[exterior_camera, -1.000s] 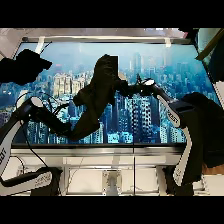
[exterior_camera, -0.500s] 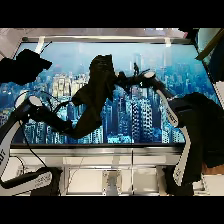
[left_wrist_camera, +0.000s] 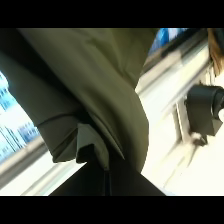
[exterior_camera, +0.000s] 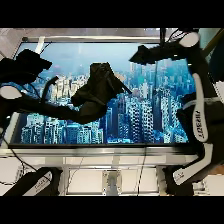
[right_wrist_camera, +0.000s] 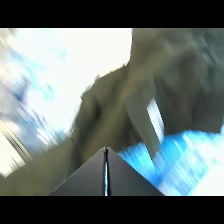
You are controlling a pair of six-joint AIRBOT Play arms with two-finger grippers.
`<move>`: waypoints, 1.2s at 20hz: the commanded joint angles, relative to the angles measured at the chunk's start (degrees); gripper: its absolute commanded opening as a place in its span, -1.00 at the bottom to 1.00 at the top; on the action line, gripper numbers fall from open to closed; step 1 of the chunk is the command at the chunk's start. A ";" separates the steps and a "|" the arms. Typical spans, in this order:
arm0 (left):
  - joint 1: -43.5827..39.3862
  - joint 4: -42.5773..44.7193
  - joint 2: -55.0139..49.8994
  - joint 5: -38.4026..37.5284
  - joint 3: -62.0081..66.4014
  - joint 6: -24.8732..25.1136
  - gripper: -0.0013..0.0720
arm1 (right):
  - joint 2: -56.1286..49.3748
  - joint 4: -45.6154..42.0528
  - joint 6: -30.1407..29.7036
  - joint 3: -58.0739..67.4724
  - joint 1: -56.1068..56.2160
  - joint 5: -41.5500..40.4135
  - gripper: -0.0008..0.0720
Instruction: Fold the clothes and pants, and hang the long-sleeved shirts on hangers.
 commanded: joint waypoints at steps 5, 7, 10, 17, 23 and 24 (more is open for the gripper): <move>2.45 8.85 6.54 1.25 1.18 -5.11 -0.93 | 5.73 -14.95 3.82 -13.84 -0.37 6.36 0.07; 2.45 8.85 6.38 1.25 1.16 -5.11 -0.93 | 4.79 -9.99 6.29 -23.43 -0.63 -2.97 0.35; 2.47 8.87 6.16 1.31 1.09 -5.09 -0.93 | 1.07 6.36 6.19 -35.63 -1.51 -15.15 0.35; 2.47 8.90 6.16 2.29 0.85 -5.09 -0.93 | -11.23 28.63 0.83 -40.54 4.94 -27.52 0.36; 2.47 8.87 6.16 2.51 0.85 -5.09 -0.93 | -12.96 32.24 4.15 -40.52 5.95 -36.17 0.34; 2.47 8.87 6.16 2.80 0.85 -5.09 -0.93 | -13.07 32.46 4.15 -40.52 6.12 -37.35 0.33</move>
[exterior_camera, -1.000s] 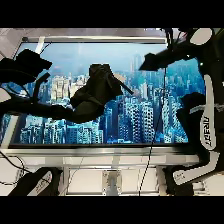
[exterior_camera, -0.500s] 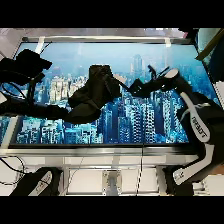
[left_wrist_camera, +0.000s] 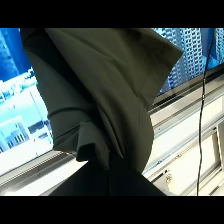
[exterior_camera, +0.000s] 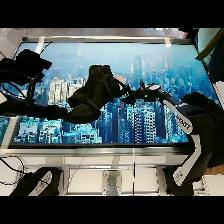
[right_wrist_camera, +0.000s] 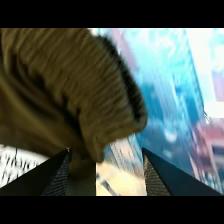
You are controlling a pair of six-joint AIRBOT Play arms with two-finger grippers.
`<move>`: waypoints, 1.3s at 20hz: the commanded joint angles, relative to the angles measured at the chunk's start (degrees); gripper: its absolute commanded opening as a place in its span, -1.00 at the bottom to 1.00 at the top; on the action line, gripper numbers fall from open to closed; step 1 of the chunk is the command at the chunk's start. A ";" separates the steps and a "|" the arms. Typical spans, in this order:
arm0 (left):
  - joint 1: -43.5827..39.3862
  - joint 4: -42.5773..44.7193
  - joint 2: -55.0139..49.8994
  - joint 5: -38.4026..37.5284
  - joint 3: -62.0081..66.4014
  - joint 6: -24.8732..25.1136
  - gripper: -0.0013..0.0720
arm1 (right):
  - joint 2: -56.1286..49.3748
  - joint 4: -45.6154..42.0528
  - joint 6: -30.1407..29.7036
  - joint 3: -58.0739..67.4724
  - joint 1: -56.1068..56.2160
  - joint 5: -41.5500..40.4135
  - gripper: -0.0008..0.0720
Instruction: Fold the clothes and pants, and hang the long-sleeved shirts on hangers.
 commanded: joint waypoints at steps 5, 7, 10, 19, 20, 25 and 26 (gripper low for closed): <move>0.07 0.02 0.04 1.27 -0.02 -0.02 -0.93 | -2.54 3.80 2.32 -0.15 1.49 -6.78 0.23; 0.07 0.02 0.04 1.27 -0.02 0.00 -0.93 | -2.58 4.37 2.34 0.02 1.53 -8.57 0.03; 0.07 0.02 0.04 1.29 -0.02 0.00 -0.93 | -3.50 4.13 2.27 3.15 1.62 -8.72 -0.57; 2.91 -0.04 1.25 11.17 1.51 -1.53 -0.93 | 6.73 -10.36 -6.23 23.39 -1.42 11.15 -0.94; 4.42 -0.07 2.23 11.34 2.84 -2.54 -0.93 | 10.58 -15.65 -5.38 25.59 -1.79 15.63 -0.94; 11.82 0.02 9.55 13.46 15.04 -2.60 -0.93 | 34.10 -41.97 -1.79 33.79 -2.08 33.24 -0.94; 13.20 0.02 10.93 13.70 18.25 -2.60 -0.93 | 38.42 -43.98 -1.79 34.45 -2.08 34.56 -0.94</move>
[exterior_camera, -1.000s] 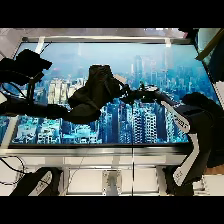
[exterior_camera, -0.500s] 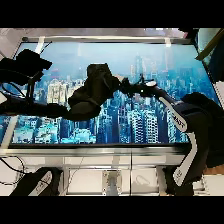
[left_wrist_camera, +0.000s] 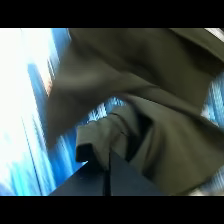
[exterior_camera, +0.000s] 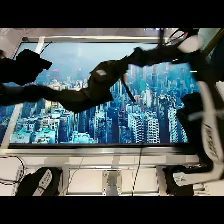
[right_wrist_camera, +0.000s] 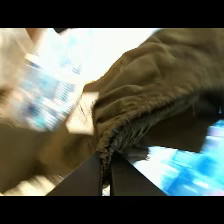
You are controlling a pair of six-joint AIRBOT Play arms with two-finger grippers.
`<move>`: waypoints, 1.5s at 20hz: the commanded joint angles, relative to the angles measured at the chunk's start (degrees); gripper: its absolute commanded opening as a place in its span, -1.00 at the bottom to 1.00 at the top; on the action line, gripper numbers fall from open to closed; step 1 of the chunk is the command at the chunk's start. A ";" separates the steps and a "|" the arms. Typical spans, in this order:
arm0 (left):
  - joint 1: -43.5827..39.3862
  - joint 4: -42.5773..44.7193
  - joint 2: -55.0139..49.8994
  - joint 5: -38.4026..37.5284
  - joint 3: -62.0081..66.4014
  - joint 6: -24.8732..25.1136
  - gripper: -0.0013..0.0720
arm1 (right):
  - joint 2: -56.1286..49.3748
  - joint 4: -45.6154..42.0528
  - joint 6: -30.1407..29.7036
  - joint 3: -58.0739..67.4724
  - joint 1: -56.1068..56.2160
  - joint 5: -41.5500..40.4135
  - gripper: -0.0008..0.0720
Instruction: Fold the clothes and pants, and hang the long-sleeved shirts on hangers.
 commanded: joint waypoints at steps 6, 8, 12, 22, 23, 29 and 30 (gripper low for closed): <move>7.67 13.49 9.86 2.08 17.99 -9.60 -0.93 | 28.52 -13.94 6.58 4.00 -0.17 14.73 -0.94; 7.67 16.57 11.47 2.08 18.80 -11.47 -0.94 | 29.94 -13.22 9.25 4.00 -0.17 15.82 -0.94; 7.65 16.50 8.52 -0.90 18.82 -11.50 -0.94 | 26.88 -11.39 9.81 3.93 -0.17 17.00 -0.94; -4.11 15.91 -28.96 -13.16 18.80 -11.82 -0.93 | -4.09 -14.99 7.23 3.93 -0.17 13.44 -0.94; -6.75 15.91 -32.70 -9.90 18.80 -11.63 -0.93 | -7.45 -14.97 7.19 3.93 -0.17 10.67 -0.94; -12.79 10.80 -45.62 13.07 18.80 -15.15 -0.93 | -23.06 -14.99 8.85 3.93 -0.17 -14.56 -0.94; -12.79 8.63 -46.34 14.47 18.80 -15.13 -0.93 | -24.59 -15.04 10.54 3.93 -0.20 -19.71 -0.94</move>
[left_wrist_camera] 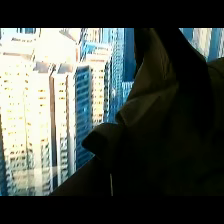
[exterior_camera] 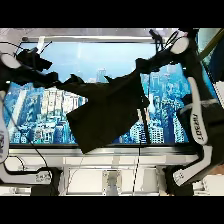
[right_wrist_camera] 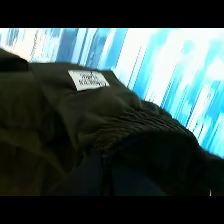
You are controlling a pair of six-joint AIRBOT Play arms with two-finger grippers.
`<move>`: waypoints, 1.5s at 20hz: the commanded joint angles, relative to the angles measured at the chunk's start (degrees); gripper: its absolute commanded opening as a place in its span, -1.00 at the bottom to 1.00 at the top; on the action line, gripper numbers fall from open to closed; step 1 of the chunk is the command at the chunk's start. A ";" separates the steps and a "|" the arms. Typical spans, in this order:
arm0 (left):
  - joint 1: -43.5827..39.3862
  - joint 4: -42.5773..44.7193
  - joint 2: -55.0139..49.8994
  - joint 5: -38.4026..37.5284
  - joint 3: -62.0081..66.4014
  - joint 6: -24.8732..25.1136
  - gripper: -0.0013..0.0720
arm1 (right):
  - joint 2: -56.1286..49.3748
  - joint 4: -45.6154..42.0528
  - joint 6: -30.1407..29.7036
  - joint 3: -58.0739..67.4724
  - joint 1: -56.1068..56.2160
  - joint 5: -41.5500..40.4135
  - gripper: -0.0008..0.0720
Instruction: Fold the clothes and pants, and hang the long-sleeved shirts on hangers.
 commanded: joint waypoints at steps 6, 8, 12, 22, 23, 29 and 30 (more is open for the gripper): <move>0.98 -4.61 -4.70 10.45 0.07 -1.36 -0.93 | -7.82 -1.95 10.62 0.11 -0.94 -36.28 -0.94; 1.81 -4.61 -4.72 8.66 0.07 -1.95 -0.93 | -7.82 -2.10 11.10 0.04 -2.03 -34.64 -0.94; 1.97 -4.66 -4.48 2.29 0.07 0.50 0.97 | -7.82 -1.92 13.75 0.04 -4.00 -30.62 -0.91; 3.76 -5.20 16.74 -3.76 -19.47 1.90 0.95 | 4.44 -12.00 -1.40 1.79 -18.08 8.85 0.51; 3.63 -7.17 21.00 -2.27 -27.08 0.92 0.95 | 7.82 -12.59 -3.78 -0.48 -19.52 11.80 0.51; 2.84 -21.90 38.14 4.90 -56.26 -1.22 0.95 | 33.62 -11.32 -7.78 -35.08 -24.44 3.39 0.52; 1.22 -21.88 38.95 5.20 -57.90 -2.91 0.95 | 37.51 -9.62 -7.69 -41.20 -24.96 -0.61 0.52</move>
